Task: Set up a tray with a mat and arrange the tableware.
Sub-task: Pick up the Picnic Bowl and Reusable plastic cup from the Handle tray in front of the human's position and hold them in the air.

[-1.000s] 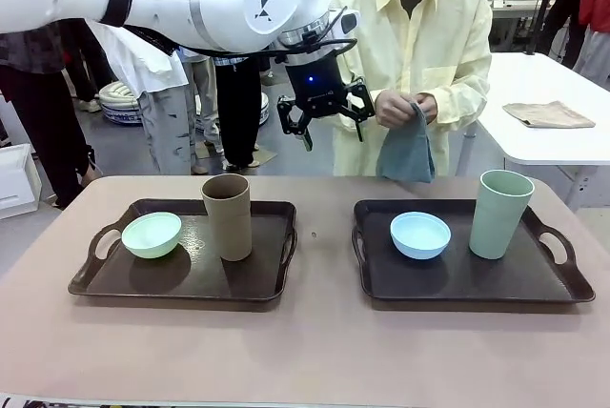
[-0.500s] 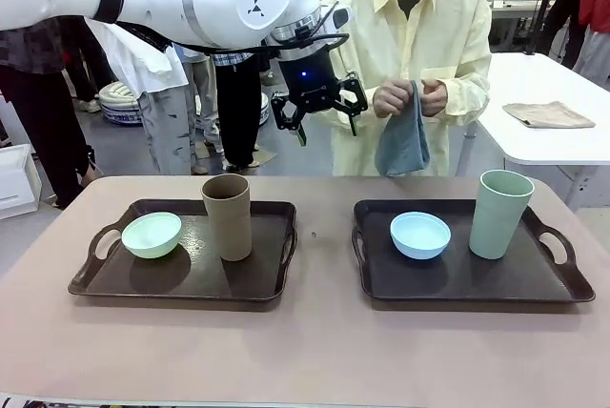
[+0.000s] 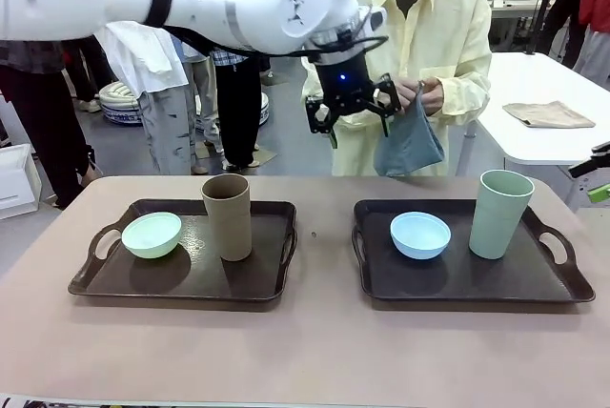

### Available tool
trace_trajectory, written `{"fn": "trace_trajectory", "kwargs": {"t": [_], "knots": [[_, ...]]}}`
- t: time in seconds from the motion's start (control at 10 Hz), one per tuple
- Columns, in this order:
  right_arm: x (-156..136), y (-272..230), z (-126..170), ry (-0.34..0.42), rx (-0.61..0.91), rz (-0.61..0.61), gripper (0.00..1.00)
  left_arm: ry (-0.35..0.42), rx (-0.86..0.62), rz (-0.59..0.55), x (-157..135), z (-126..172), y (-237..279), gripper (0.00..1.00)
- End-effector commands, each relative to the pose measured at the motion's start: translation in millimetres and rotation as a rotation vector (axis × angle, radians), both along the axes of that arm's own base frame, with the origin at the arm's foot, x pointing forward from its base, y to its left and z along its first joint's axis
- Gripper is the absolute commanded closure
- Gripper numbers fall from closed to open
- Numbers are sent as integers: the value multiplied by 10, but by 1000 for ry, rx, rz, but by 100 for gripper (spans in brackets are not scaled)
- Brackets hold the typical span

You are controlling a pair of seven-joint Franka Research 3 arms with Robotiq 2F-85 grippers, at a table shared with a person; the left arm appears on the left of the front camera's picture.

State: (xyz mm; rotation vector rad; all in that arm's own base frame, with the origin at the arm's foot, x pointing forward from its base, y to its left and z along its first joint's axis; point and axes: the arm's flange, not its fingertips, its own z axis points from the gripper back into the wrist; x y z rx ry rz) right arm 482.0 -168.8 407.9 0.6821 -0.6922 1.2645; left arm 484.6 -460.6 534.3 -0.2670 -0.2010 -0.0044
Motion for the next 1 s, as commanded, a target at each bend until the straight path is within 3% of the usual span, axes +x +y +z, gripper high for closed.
{"fn": "trace_trajectory", "kwargs": {"t": [0.0,0.2,0.4,0.5,0.8,0.9], "knots": [[59,101,8,-25,-5,92,0,14,64,20,135,-135,-206,0],[134,288,-96,-11,5,122,0,41,84,-8,146,-315,-385,0],[152,262,-152,32,31,22,0,14,102,-32,36,-306,-372,0],[141,334,-130,7,11,99,0,51,72,-28,96,-431,-363,0],[140,326,-132,9,12,96,0,52,72,-27,101,-430,-363,0],[226,350,-180,-64,80,194,0,70,104,-10,169,-518,-480,0]]}}
